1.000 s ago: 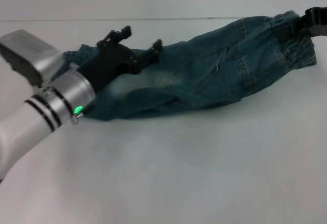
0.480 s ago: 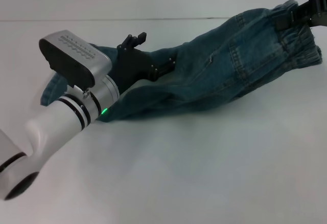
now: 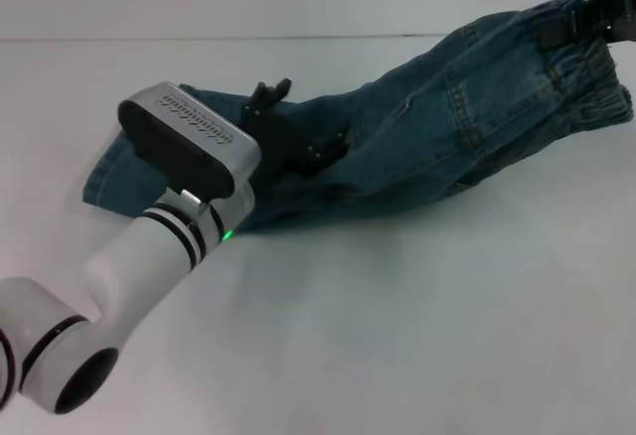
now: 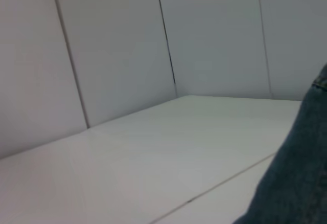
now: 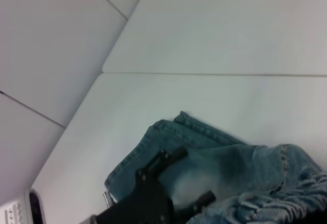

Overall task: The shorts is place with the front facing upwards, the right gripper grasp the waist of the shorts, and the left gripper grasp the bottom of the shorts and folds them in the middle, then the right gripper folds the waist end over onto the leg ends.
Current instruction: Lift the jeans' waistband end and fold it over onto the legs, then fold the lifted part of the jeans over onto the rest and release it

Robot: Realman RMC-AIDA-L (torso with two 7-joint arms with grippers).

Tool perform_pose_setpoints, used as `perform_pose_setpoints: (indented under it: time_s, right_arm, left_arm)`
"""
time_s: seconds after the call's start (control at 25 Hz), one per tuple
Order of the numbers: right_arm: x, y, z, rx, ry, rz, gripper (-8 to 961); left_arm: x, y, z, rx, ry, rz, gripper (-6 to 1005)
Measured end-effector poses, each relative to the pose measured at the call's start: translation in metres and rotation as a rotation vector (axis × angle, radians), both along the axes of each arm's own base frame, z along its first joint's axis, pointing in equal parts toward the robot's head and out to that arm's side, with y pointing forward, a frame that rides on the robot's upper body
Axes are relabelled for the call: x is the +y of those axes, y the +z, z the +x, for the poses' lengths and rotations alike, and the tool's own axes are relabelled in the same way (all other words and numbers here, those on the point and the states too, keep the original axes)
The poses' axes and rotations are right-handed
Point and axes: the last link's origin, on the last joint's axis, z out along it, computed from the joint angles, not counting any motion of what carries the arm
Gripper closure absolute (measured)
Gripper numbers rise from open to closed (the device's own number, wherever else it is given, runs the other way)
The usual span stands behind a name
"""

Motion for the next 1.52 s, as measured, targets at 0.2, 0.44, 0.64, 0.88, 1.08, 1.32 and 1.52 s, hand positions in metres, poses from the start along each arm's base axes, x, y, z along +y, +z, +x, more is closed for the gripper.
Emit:
perform_pose_setpoints:
  time_s: [0.2, 0.44, 0.64, 0.88, 1.08, 1.32, 1.52]
  right_arm:
    - [0.002, 0.002, -0.003, 0.013, 0.007, 0.014, 854]
    - [0.009, 0.003, -0.016, 0.013, 0.035, 0.024, 854]
    - [0.015, -0.001, -0.032, 0.013, 0.074, 0.020, 855]
    - [0.022, -0.009, -0.053, 0.012, 0.128, 0.007, 855]
    - [0.023, -0.018, -0.065, 0.000, 0.161, -0.022, 855]
    - [0.022, -0.024, -0.065, -0.010, 0.166, -0.046, 856]
    - [0.020, -0.024, -0.052, -0.010, 0.142, -0.054, 856]
  left_arm:
    - [-0.011, -0.013, 0.010, -0.013, -0.028, -0.054, 68]
    - [-0.026, -0.027, 0.020, -0.033, -0.059, -0.119, 69]
    - [-0.035, -0.035, 0.029, -0.060, -0.065, -0.152, 143]
    - [-0.048, -0.045, 0.043, -0.048, -0.117, -0.176, 142]
    - [-0.054, -0.050, 0.052, -0.067, -0.127, -0.195, 141]
    - [-0.056, -0.050, 0.050, -0.070, -0.124, -0.196, 143]
    - [-0.048, -0.033, 0.030, -0.118, -0.043, -0.099, 143]
